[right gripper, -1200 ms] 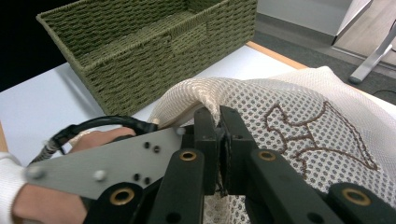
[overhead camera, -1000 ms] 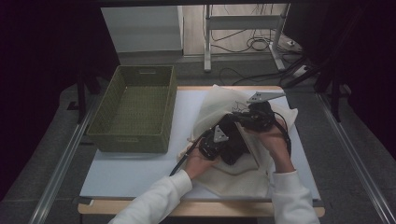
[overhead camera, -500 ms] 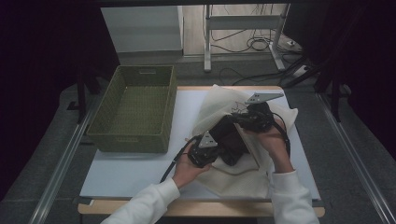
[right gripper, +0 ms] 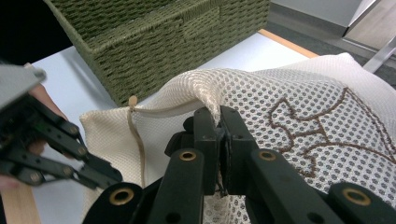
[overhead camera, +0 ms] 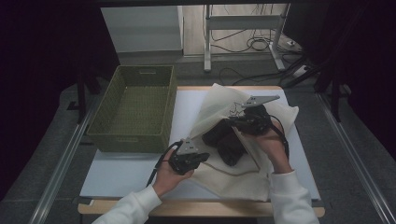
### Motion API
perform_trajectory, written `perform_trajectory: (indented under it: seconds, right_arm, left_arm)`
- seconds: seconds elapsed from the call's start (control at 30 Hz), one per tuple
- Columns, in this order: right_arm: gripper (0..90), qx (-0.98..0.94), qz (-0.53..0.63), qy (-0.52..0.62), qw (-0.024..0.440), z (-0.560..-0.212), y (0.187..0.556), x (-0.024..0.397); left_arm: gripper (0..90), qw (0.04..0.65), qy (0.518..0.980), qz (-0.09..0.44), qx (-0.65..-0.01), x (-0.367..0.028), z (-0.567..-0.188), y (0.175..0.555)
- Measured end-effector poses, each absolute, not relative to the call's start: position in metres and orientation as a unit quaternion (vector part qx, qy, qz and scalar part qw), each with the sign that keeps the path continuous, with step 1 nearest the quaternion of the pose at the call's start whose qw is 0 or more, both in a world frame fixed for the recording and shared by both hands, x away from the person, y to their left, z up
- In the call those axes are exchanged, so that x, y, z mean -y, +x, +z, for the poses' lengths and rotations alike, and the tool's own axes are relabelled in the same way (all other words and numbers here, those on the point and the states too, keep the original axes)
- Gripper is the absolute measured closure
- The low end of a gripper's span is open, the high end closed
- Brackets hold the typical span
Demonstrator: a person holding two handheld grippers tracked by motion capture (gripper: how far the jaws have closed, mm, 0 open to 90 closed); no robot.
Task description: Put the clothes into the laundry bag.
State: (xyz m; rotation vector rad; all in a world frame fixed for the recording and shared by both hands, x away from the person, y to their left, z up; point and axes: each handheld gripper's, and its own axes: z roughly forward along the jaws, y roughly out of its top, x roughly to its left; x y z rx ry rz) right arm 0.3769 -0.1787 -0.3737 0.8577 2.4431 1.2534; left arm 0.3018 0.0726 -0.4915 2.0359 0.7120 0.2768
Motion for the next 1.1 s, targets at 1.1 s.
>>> perform_trajectory:
  seconds: [1.1]
  right_arm:
    - [86.2,-0.862,0.410,0.282,0.096,-0.395,0.362,0.179]
  left_arm:
    - [86.2,0.474,0.800,0.124,-0.345,-0.153,-0.489,0.263]
